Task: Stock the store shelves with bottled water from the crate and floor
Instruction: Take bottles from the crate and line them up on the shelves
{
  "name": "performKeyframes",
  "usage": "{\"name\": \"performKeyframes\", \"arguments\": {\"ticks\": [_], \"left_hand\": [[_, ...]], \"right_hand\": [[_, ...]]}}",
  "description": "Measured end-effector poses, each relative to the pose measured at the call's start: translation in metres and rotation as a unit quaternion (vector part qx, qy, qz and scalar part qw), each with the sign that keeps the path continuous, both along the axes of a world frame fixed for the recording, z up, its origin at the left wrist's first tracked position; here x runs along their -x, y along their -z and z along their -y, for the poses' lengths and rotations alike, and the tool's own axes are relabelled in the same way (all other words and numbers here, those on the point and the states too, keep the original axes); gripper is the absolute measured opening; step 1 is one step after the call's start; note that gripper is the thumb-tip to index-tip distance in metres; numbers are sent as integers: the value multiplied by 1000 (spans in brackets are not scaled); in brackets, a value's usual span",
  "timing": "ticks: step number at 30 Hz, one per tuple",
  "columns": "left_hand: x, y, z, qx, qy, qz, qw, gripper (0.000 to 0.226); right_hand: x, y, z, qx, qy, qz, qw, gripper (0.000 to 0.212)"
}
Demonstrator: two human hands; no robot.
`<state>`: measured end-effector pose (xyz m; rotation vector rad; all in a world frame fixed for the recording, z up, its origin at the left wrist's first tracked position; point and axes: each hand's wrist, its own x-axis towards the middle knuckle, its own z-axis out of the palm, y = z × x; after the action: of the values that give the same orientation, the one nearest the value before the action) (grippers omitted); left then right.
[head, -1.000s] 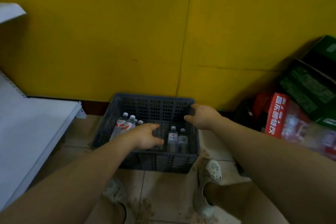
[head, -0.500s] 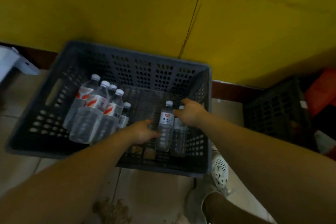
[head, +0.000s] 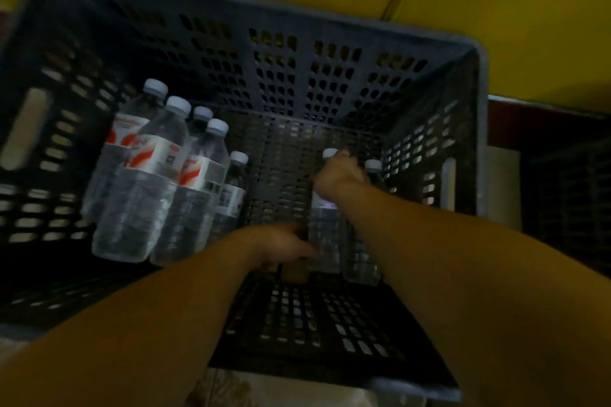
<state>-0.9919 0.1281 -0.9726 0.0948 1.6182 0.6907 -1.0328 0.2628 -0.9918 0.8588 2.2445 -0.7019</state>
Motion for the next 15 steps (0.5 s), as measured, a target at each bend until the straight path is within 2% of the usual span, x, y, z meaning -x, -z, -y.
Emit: {"name": "performKeyframes", "arguments": {"ticks": [2, 3, 5, 6, 7, 10, 12, 15], "left_hand": [[-4, 1, -1, -15, 4, 8, 1000, 70], [-5, -1, -2, -20, 1, 15, 1000, 66], [-5, -6, -4, -27, -17, 26, 999, 37], [-6, -8, -5, -38, -31, 27, 998, 32], [-7, -9, -6, -45, -40, 17, 998, 36], [-8, -29, -11, -43, -52, -43, 997, 70], [-6, -51, -15, -41, -54, -90, 994, 71], [-9, -93, -12, -85, -148, -118, 978, 69]], "right_hand": [[-6, -3, 4, 5, -39, -12, 999, 74], [-11, -5, 5, 16, -54, -22, 998, 75], [-21, -12, 7, 41, -61, -57, 996, 79], [-26, -17, 6, 45, -58, -74, 995, 79], [-30, -24, 4, 44, -51, -89, 994, 79], [-40, -49, -2, 48, 22, -145, 988, 75], [-43, -73, -7, 70, 95, -189, 975, 76], [-54, -124, -14, 120, 189, -253, 941, 80]]}}
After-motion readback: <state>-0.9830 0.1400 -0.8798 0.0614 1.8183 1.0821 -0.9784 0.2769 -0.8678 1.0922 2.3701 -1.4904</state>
